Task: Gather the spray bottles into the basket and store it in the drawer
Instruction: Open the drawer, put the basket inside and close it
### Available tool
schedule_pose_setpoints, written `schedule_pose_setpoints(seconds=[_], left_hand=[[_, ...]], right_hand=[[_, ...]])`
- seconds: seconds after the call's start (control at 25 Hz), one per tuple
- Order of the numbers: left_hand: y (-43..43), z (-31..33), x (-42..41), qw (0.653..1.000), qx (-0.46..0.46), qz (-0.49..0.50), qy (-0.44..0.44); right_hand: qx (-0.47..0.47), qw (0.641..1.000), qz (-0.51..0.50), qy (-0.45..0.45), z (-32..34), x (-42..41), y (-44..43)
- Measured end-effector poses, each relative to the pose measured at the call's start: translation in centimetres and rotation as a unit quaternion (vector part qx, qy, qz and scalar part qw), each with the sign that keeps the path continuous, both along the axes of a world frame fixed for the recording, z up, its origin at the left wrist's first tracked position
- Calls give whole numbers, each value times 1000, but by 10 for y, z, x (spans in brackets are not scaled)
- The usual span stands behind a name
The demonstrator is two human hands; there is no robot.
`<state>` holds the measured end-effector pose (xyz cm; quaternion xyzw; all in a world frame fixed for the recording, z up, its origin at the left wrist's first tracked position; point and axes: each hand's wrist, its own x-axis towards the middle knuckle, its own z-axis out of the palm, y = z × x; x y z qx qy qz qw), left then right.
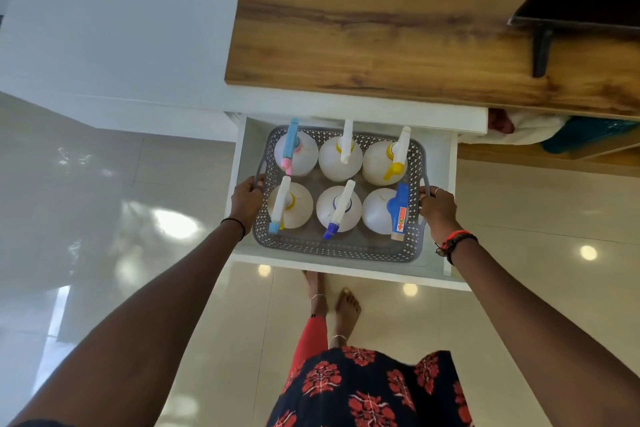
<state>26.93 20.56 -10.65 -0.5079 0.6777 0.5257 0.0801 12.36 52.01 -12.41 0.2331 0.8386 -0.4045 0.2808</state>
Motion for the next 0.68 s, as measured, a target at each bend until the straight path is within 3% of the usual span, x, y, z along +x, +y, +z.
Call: schedule_pose_setpoints(seconds=[0.28,0.36,0.68], left_hand=[[7,-30,4,1000,16,0,11],[20,-106,10,999,43,10,-8],[9,-143,-12,998,53,24,-7]], right_hand=[[-7,1000,-13,-2,-29,6,0],[12,1000,-1,-8,-98,11,6],[3,1000,-20,3,-134,-1,-5]])
